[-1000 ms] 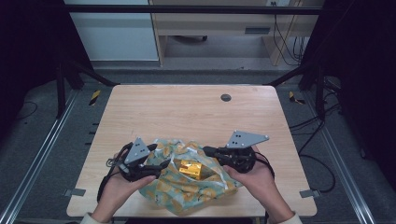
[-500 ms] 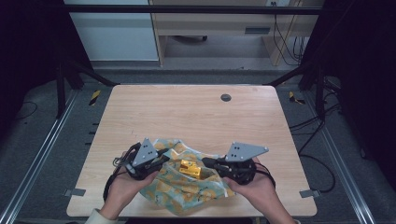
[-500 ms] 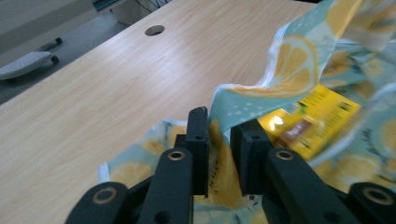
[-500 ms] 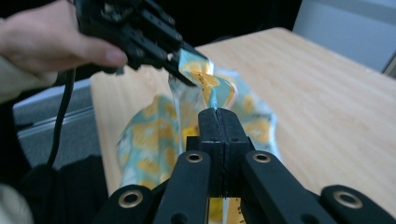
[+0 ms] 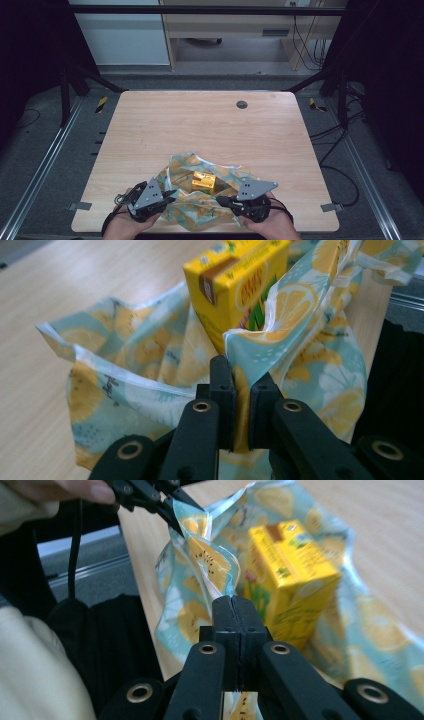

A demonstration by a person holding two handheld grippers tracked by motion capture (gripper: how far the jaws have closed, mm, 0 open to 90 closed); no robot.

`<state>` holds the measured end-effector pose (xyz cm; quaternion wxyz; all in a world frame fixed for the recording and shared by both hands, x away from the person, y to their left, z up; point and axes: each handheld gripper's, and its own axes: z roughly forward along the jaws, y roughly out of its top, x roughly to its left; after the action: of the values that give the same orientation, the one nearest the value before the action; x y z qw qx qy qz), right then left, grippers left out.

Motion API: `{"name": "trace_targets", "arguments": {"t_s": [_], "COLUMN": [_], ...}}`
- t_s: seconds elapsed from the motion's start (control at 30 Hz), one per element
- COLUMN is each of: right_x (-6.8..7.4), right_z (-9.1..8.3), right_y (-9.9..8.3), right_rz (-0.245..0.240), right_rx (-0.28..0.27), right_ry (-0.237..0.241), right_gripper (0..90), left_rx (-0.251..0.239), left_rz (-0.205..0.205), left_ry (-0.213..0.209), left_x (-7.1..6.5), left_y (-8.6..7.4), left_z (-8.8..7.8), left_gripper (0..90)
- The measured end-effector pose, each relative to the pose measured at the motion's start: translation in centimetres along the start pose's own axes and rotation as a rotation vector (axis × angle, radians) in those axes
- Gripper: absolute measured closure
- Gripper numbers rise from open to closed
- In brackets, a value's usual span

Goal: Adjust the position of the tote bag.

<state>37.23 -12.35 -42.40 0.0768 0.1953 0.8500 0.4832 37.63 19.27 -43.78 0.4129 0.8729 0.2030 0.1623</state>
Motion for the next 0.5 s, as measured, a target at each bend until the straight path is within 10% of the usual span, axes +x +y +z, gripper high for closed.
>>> {"name": "trace_targets", "arguments": {"t_s": [0.5], "right_x": [0.8], "right_z": [4.0], "right_y": [-2.7], "right_rz": [0.003], "right_rx": [0.14], "right_ry": [0.015], "right_gripper": [89.6], "left_rx": [0.233], "left_rz": [0.039], "left_ry": [-0.062], "left_x": [-0.6], "left_y": [-3.2], "left_z": [1.8], "left_gripper": [82.5]}}
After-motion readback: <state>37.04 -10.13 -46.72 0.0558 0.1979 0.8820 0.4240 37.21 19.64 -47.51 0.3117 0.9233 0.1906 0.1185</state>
